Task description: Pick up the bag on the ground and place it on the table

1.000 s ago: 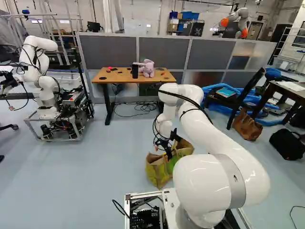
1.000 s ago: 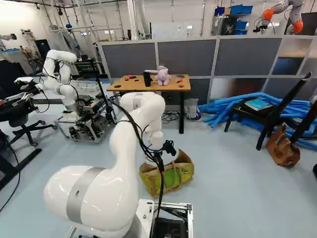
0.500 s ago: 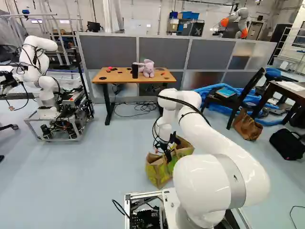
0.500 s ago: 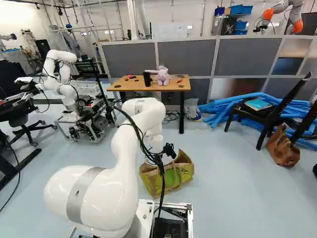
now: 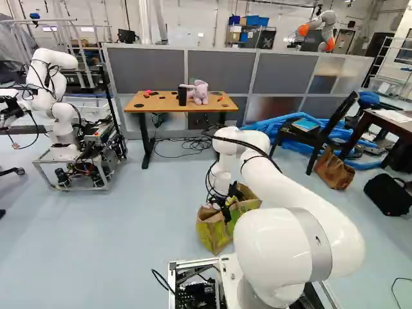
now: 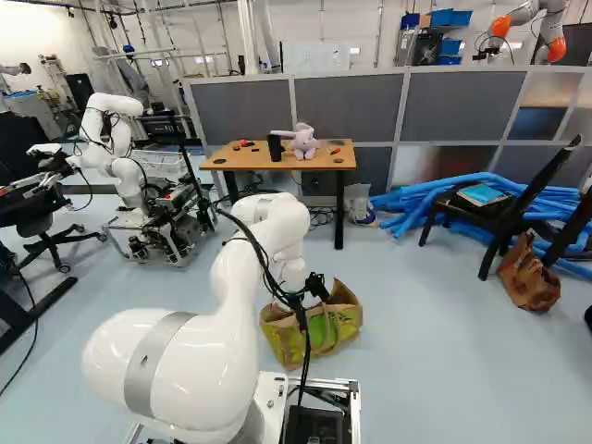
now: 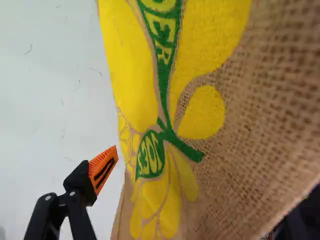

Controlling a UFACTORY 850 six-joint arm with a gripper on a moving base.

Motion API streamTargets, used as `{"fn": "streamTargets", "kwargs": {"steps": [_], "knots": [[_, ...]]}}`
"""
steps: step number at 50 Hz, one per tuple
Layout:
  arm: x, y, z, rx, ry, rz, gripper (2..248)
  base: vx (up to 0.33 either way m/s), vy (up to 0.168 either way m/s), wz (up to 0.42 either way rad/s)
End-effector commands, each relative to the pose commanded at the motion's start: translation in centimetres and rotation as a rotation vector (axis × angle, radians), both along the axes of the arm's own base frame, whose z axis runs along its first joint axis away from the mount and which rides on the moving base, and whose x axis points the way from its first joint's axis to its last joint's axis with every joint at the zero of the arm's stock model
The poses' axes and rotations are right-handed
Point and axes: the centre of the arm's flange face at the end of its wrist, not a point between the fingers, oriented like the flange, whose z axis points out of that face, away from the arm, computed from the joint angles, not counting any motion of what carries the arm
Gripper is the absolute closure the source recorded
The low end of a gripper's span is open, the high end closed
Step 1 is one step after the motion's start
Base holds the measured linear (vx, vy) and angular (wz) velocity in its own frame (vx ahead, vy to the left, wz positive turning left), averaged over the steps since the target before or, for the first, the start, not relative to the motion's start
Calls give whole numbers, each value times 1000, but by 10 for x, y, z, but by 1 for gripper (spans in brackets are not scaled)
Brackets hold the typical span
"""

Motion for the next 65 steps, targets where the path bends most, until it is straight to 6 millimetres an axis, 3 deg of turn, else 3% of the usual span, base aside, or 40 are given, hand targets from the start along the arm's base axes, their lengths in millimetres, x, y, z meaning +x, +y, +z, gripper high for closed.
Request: {"fn": "streamTargets", "kwargs": {"steps": [10, 11, 16, 17, 21, 22, 26, 27, 31, 32, 37, 38, 65], "knots": [[-1, 0, -10, 0, -1, 0, 6, 0, 0, 0], [-1, 0, -11, 0, -1, 0, 41, 0, 0, 0], [-1, 0, -12, 0, -1, 0, 41, 0, 0, 0], [-1, 0, -12, 0, -1, 0, 78, 0, 0, 0], [-1, 0, -12, 0, -1, 0, 78, 0, 0, 0], [-1, 0, -12, 0, -1, 0, 115, 0, 0, 0], [-1, 0, -12, 0, -1, 0, 115, 0, 0, 0], [-1, 0, -12, 0, -1, 0, 152, 0, 0, 0], [-1, 0, -12, 0, -1, 0, 152, 0, 0, 0], [-1, 0, -12, 0, -1, 0, 187, 0, 0, 0], [-1, 0, -12, 0, -1, 0, 187, 0, 0, 0], [-1, 0, -12, 0, -1, 0, 219, 0, 0, 0], [1, 0, 23, 0, 2, 0, 228, 0, 0, 0]]}}
